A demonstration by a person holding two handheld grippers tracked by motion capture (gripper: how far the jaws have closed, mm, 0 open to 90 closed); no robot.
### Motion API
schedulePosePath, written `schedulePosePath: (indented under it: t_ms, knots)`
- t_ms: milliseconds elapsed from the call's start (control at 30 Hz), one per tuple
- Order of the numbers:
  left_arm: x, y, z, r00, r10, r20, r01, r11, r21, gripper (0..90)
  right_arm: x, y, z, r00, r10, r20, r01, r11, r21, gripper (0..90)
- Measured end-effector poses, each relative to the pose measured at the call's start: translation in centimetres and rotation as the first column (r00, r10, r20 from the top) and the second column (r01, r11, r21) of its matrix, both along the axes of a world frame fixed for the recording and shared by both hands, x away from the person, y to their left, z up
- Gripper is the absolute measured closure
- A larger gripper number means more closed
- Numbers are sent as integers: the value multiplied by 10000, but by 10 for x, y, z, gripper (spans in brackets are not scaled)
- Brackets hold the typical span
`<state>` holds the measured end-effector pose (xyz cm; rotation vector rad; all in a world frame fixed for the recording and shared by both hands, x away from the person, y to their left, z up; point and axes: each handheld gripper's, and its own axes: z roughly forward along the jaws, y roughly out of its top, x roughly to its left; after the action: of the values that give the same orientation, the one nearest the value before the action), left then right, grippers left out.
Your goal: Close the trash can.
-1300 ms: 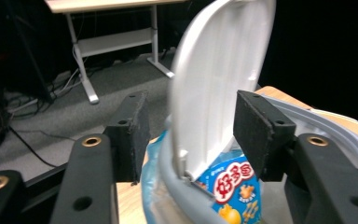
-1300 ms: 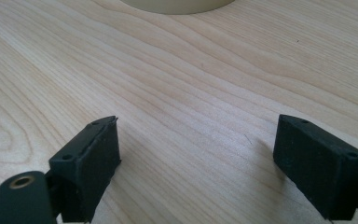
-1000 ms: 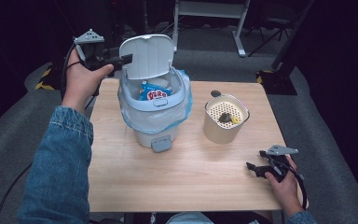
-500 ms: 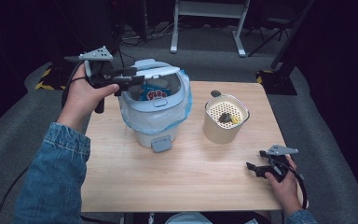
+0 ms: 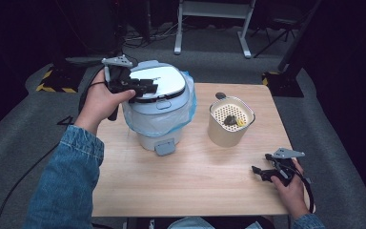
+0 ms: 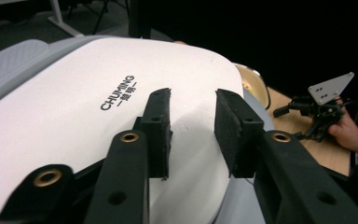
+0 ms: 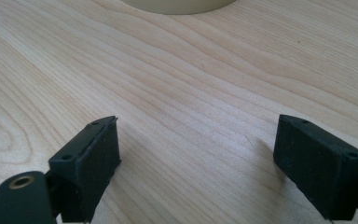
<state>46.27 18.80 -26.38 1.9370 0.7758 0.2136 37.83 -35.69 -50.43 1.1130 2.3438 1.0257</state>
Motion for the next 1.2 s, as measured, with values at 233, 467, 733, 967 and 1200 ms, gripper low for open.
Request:
schedulePosePath:
  t_ms: [233,467,733,967,1200]
  knots:
    - [2,-10,-3,9999,93,73,-95,9992,383,748,0,0,0,10000,1,-1,-1,10000,2,143]
    - [2,-15,-6,9978,356,552,-393,9970,663,886,0,0,0,10000,2,4,-2,10000,-2,143]
    - [-1,-18,-5,9966,431,696,-498,9940,973,899,0,0,0,10000,-1,1,1,10000,-2,143]
    - [-5,-23,-4,9939,650,886,-762,9887,1293,900,0,0,0,10000,3,6,-3,10000,-4,143]
    - [-3,-22,-7,9950,530,850,-621,9922,1085,886,0,0,0,10000,33,-8,-33,10000,6,142]
